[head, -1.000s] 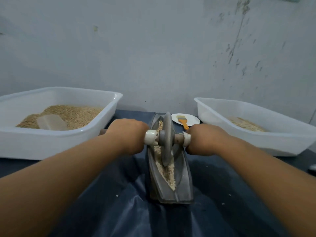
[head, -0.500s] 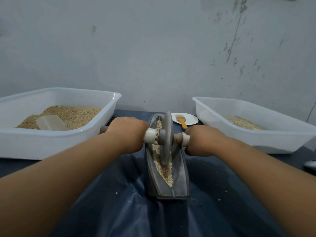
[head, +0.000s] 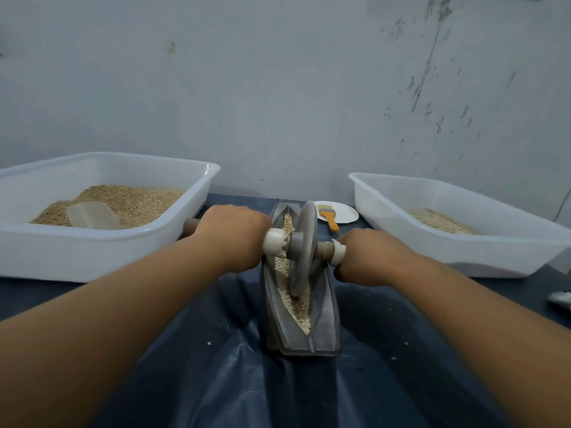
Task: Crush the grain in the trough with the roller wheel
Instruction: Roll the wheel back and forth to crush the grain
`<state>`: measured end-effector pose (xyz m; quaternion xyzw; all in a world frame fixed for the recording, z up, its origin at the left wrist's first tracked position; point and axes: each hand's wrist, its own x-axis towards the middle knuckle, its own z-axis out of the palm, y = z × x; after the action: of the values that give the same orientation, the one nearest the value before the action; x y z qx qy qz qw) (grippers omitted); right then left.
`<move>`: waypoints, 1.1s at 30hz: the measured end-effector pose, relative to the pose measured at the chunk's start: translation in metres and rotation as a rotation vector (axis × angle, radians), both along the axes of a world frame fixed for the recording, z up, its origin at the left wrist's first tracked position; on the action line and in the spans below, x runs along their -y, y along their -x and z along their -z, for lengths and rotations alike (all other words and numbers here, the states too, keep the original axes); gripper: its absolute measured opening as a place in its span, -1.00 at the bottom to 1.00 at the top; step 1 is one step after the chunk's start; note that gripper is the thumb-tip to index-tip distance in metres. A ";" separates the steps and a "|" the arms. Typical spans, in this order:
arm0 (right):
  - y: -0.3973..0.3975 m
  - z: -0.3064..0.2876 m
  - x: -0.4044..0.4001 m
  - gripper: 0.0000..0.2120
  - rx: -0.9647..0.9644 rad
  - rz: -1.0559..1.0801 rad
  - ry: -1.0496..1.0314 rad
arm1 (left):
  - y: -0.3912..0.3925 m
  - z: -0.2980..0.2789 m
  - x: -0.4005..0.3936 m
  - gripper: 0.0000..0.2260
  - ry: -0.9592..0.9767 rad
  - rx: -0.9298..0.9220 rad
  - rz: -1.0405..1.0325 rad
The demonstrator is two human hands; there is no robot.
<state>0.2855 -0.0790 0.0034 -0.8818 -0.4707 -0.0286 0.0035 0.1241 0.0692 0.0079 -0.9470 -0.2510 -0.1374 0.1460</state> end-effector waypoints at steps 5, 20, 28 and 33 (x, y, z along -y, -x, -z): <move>0.002 0.012 0.022 -0.87 0.100 -0.001 -0.066 | 0.021 0.018 0.011 -0.62 -0.233 0.126 0.048; 0.011 0.022 0.026 -0.84 0.254 0.043 -0.189 | 0.019 0.028 0.010 -0.68 -0.236 0.261 0.085; 0.016 0.012 0.018 -0.82 0.351 -0.012 -0.198 | 0.028 0.037 0.011 -0.68 -0.133 0.291 0.072; 0.014 0.008 0.008 -0.79 0.436 -0.063 -0.205 | 0.030 0.045 0.005 -0.74 -0.108 0.335 0.030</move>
<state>0.2716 -0.0866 -0.0050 -0.8348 -0.4822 -0.2657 -0.0077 0.0936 0.0643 -0.0370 -0.9052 -0.2501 -0.3087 0.1507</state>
